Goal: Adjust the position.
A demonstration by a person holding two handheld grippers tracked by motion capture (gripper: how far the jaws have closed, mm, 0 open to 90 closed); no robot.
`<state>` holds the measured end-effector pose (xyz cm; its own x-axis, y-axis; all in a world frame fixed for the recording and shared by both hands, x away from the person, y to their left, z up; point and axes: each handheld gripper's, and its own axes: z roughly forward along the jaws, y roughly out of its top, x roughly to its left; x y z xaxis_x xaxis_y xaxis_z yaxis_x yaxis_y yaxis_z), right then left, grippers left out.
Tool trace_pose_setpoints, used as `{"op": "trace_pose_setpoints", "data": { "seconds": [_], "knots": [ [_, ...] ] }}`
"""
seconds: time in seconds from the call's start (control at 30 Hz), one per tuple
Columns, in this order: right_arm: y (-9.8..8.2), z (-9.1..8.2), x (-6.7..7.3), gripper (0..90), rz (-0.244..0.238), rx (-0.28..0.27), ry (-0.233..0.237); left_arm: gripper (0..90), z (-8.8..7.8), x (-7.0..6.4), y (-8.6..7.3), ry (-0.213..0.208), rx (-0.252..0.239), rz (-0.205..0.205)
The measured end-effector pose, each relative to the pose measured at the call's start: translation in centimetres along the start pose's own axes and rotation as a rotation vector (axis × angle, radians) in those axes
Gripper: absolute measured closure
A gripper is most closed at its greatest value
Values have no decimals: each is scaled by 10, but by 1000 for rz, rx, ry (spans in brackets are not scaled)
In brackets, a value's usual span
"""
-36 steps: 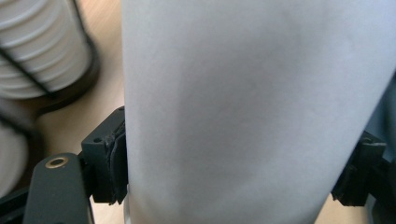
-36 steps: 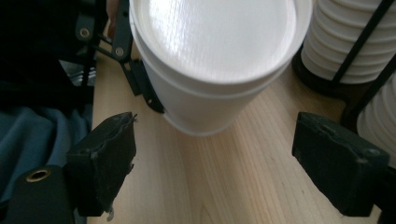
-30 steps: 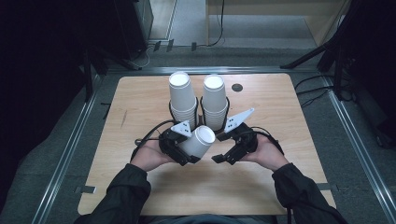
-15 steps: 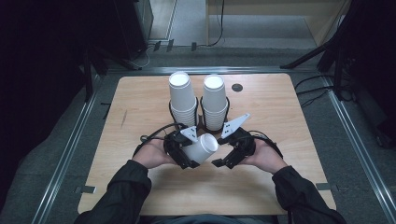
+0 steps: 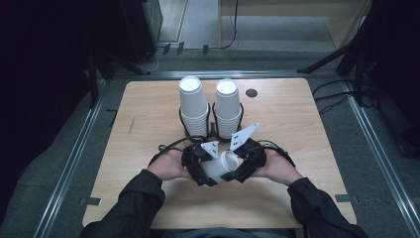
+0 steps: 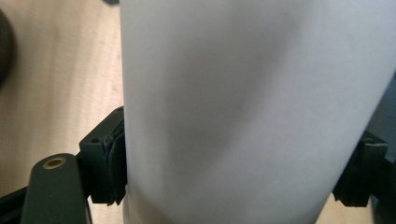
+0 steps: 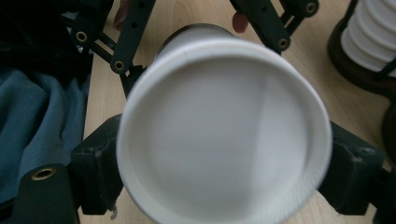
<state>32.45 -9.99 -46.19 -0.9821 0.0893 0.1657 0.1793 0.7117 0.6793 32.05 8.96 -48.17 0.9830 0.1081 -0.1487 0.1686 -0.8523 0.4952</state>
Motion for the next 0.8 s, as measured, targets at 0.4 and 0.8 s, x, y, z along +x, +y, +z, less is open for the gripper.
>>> {"op": "trace_pose_setpoints", "data": {
  "seconds": [0.4,0.8],
  "knots": [
    [3,-6,-1,235,8,10,-5,16,-5,-1,-5,17,-66,-4],
    [-5,-21,-6,233,36,-23,-35,0,-22,7,-15,34,-179,-60]
  ]
}}
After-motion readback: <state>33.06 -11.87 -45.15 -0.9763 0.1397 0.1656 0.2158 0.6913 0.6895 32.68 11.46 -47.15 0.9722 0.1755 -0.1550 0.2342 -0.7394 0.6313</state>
